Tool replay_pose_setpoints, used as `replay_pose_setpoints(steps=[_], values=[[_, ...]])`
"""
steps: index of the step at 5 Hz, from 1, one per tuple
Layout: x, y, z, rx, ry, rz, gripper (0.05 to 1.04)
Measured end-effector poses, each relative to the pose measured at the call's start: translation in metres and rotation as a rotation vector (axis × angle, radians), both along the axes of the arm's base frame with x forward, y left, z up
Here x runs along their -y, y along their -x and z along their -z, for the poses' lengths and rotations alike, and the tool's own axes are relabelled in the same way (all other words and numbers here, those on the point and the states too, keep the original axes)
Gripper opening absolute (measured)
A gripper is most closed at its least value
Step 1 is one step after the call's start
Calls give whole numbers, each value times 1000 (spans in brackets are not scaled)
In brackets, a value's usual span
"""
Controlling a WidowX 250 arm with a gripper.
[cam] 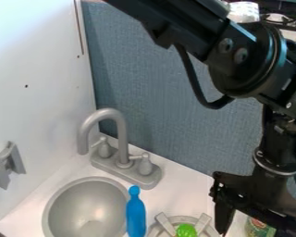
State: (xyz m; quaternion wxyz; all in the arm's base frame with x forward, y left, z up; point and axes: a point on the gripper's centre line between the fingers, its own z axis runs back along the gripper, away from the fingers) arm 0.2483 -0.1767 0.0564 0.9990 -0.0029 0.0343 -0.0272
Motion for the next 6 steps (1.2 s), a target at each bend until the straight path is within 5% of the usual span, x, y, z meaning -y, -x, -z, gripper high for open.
replay_pose_setpoints(steps=[1, 2, 4, 6], values=[[-2, 2, 9, -23, -17, 1, 1001], [12, -27, 18, 78, 17, 31, 1001], [51, -69, 39, 178, 34, 153, 1001], [76, -92, 67, 185, 77, 239, 1001]])
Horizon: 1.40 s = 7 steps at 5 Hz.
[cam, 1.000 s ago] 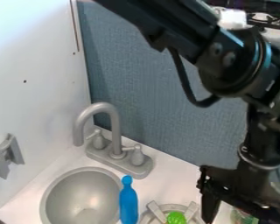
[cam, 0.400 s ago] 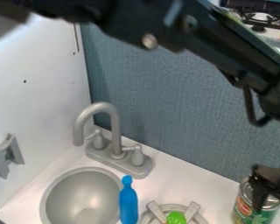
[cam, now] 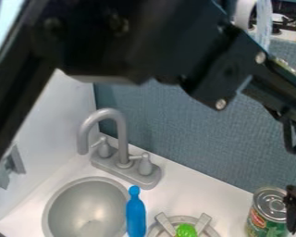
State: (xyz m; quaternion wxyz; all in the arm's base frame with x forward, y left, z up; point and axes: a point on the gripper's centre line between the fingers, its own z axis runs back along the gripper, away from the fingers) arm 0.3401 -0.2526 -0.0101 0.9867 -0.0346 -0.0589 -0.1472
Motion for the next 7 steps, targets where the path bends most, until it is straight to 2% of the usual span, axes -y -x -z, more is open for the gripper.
replay_pose_setpoints(steps=[2, 4, 5, 6, 7], values=[[14, -10, 20, 24, 65, 14, 1001], [21, -20, 33, 17, 95, 12, 1001], [6, -32, 33, 35, 98, -25, 1001], [-17, -28, 44, 22, 56, -54, 998], [-56, -30, 47, 32, 3, -135, 998]])
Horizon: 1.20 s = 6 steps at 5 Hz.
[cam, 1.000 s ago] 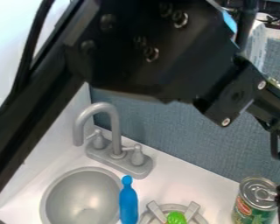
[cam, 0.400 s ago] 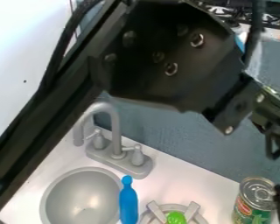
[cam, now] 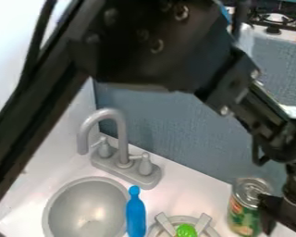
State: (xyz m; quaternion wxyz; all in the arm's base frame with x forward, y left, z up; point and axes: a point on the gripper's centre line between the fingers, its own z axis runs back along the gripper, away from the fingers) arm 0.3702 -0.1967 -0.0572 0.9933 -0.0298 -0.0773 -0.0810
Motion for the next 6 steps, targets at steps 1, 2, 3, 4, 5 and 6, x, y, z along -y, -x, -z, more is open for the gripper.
replay_pose_setpoints(steps=[1, 2, 3, 4, 5, 6], values=[[-48, -1, 1, 12, -50, -114, 998], [-90, -13, -7, 68, -21, -217, 998], [-101, -19, -8, 93, 8, -249, 998], [-104, -21, -7, 101, 38, -283, 998], [-105, -17, -26, 127, 53, -305, 998], [-105, 5, -36, 29, 24, -317, 998]])
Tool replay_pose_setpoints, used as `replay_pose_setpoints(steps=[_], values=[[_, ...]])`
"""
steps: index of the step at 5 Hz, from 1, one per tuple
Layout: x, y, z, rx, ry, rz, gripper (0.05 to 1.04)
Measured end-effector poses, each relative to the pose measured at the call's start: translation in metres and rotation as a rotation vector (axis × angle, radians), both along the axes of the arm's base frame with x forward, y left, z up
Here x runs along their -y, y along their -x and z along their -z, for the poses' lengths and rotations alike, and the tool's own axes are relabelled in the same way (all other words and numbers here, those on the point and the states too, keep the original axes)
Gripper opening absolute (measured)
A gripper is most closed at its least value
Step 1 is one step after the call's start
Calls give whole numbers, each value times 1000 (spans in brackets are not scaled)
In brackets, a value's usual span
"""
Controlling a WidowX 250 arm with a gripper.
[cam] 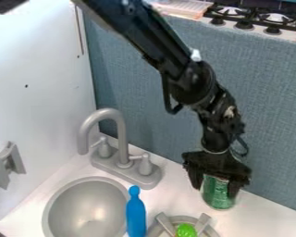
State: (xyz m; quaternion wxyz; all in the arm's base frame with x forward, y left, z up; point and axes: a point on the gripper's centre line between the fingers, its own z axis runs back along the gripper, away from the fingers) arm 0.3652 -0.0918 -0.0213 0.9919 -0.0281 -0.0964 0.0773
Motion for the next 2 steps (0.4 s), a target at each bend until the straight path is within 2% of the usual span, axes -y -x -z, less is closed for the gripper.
replay_pose_setpoints(steps=[1, 2], values=[[19, 35, -28, -117, -26, 18, 998], [29, 65, -56, -168, -82, 26, 998]])
